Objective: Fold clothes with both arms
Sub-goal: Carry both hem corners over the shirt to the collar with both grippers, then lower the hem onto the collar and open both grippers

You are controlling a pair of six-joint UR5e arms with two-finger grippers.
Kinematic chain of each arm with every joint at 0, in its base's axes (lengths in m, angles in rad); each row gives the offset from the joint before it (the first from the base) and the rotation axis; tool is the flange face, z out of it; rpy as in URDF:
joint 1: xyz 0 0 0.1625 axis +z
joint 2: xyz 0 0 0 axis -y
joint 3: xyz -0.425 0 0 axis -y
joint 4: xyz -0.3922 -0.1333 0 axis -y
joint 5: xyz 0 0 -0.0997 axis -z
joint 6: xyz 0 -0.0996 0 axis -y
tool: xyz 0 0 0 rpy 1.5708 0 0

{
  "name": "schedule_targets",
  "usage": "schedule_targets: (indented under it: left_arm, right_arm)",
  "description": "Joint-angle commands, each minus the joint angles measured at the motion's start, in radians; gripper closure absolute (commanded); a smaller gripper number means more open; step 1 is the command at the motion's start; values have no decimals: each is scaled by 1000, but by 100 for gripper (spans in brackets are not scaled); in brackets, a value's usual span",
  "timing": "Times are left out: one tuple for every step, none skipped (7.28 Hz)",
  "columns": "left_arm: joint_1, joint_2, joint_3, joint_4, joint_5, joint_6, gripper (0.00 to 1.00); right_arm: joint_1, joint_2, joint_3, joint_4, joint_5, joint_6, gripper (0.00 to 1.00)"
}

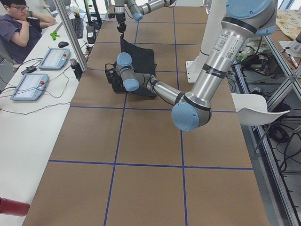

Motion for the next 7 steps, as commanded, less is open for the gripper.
schedule_targets:
  left_arm:
    - [1,-16,46,-2,0,3,100]
    - [-1,-16,49,-2,0,6,100]
    - [1,-16,55,-2,0,7,100]
    - [1,-16,55,-2,2,7,100]
    - [1,-20,55,-2,0,6,100]
    - [1,-30,55,0,0,3,100]
    - [1,-31,54,0,0,1,100]
  right_arm:
    - [0,0,-25,0,-10,-2,100]
    - [1,0,-42,0,-13,-2,100]
    - [3,-2,-53,1,-13,-2,100]
    - [6,-2,-69,5,-13,-3,100]
    - [8,1,-70,5,-13,-2,100]
    - [8,13,-70,3,-13,0,100]
    - [8,30,-70,0,-13,6,100]
